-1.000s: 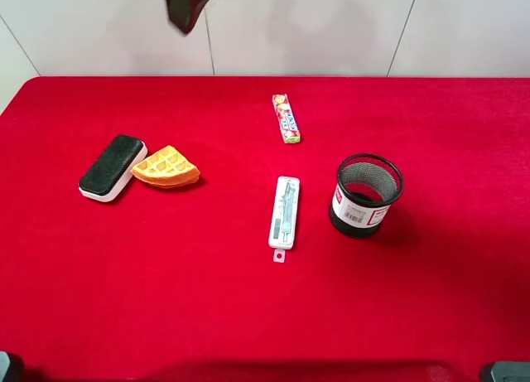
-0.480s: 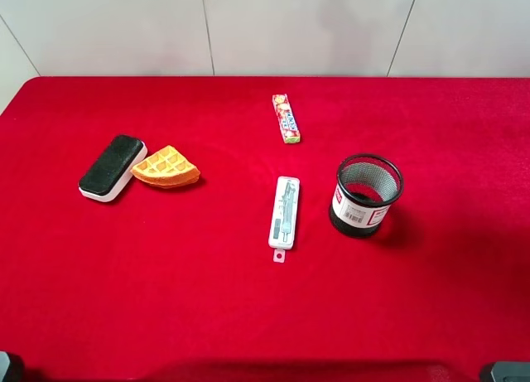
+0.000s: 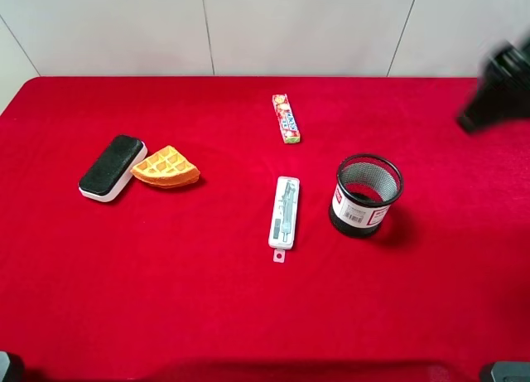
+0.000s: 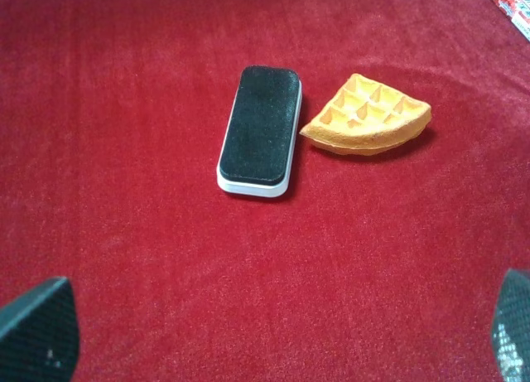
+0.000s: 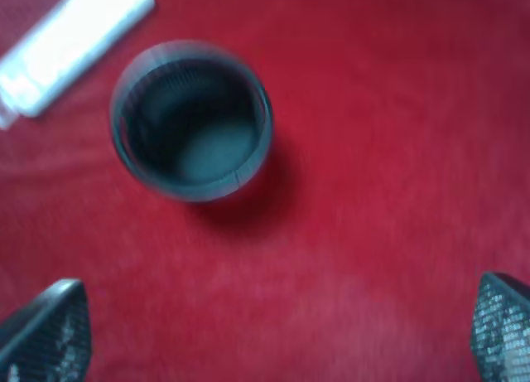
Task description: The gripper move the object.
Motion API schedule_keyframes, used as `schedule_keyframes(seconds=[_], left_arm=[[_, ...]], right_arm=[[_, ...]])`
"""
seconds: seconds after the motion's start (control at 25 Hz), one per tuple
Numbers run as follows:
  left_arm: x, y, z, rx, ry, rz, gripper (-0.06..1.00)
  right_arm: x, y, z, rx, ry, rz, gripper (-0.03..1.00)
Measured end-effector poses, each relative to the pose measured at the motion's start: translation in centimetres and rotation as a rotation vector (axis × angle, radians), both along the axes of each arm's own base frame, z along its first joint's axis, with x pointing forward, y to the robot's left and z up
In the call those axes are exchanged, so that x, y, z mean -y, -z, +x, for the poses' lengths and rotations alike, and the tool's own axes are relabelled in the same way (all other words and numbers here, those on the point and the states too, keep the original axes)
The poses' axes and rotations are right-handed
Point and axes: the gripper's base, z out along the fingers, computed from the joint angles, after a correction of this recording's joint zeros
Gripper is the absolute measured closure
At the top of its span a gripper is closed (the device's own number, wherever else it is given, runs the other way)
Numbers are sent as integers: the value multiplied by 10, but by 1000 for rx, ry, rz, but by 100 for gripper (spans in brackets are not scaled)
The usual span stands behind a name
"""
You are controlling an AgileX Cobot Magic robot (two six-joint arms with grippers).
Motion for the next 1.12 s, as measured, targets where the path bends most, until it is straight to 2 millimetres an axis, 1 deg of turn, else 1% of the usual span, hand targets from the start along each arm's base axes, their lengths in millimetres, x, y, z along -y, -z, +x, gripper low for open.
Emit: schedule_keyframes(seconds=[0.04, 0.16, 0.32, 0.44, 0.72, 0.76, 0.8, 0.84, 0.92, 1.12], left_arm=[[0, 0, 0, 0, 0, 0, -5], [0, 0, 0, 0, 0, 0, -5], [0, 0, 0, 0, 0, 0, -5], [0, 0, 0, 0, 0, 0, -5], [0, 0, 0, 0, 0, 0, -5], [0, 0, 0, 0, 0, 0, -5], [0, 0, 0, 0, 0, 0, -5], [0, 0, 0, 0, 0, 0, -5], [0, 0, 0, 0, 0, 0, -5], [0, 0, 0, 0, 0, 0, -5]], right_arm=[[7, 6, -8, -4, 15, -10, 27], [24, 13, -37, 21, 61, 0, 27], [37, 23, -72, 62, 140, 51, 27], [45, 28, -93, 102, 210, 105, 27], [61, 45, -137, 224, 270, 198, 27], [63, 48, -141, 244, 280, 207, 27], [63, 48, -141, 244, 280, 207, 27], [68, 52, -152, 319, 326, 235, 27], [72, 55, -160, 408, 382, 259, 27], [76, 51, -183, 697, 537, 305, 27]])
